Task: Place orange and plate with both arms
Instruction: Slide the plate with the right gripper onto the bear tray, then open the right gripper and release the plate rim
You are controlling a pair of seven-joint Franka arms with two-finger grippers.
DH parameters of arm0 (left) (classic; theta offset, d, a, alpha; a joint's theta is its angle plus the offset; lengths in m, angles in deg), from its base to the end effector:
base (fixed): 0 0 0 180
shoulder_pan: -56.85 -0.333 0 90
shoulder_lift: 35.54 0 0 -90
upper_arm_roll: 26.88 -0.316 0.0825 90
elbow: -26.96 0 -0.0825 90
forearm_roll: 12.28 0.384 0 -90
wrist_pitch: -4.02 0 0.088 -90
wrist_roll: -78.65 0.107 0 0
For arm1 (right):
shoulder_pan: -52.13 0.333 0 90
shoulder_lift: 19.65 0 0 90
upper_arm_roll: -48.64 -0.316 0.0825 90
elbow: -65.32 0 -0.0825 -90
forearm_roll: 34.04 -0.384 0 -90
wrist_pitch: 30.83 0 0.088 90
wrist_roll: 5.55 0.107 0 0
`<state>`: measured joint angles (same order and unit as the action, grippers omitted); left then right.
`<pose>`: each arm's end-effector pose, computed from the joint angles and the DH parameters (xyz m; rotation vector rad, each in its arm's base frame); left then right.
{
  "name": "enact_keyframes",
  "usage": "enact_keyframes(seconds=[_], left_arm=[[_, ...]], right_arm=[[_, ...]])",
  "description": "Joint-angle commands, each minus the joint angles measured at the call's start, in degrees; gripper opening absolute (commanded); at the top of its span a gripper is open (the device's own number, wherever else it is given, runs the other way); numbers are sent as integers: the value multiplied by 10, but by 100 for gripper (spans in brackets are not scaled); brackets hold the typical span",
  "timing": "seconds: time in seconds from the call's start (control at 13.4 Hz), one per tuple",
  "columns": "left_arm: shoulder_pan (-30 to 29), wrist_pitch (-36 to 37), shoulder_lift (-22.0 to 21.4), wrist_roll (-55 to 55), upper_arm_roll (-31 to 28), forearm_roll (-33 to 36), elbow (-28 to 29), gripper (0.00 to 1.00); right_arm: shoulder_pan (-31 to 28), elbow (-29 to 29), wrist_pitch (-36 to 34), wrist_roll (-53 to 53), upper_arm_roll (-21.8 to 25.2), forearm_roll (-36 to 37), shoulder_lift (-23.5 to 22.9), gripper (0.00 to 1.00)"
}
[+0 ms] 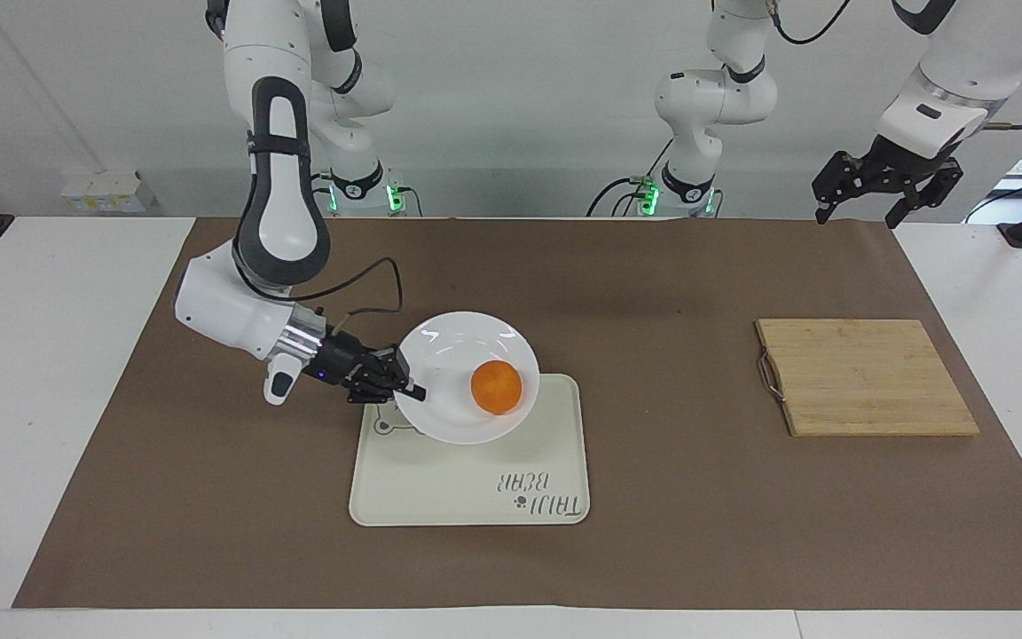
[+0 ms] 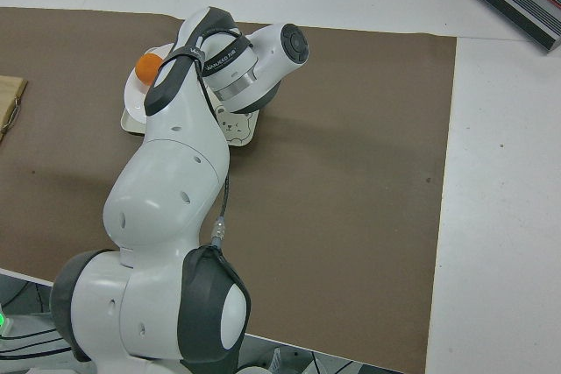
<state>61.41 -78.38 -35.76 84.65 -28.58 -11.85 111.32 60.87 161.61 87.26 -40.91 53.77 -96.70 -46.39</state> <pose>0.5389 -0.0260 0.6610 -3.1255 0.2408 0.0479 0.6716 0.0966 0.3470 -2.2551 -0.1061 -0.2157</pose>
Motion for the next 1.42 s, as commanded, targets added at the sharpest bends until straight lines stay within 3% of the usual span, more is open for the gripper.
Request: enact_keyframes(seconds=[0.0,0.52,1.27,1.34], left_arm=[[-8,-9,-17,-6,6,9,21,100],[-7,-10,-17,-6,6,9,21,100],[-8,-10,-17,-6,6,9,21,100],[-7,-10,-17,-6,6,9,21,100]], right_arm=[[-3,-89,-8,39,-6,16,-64,0],[15,-106,80,39,-29,11,-114,0],[9,-85,82,-8,-29,25,-123,0],[8,-85,83,-6,-27,25,-123,14]])
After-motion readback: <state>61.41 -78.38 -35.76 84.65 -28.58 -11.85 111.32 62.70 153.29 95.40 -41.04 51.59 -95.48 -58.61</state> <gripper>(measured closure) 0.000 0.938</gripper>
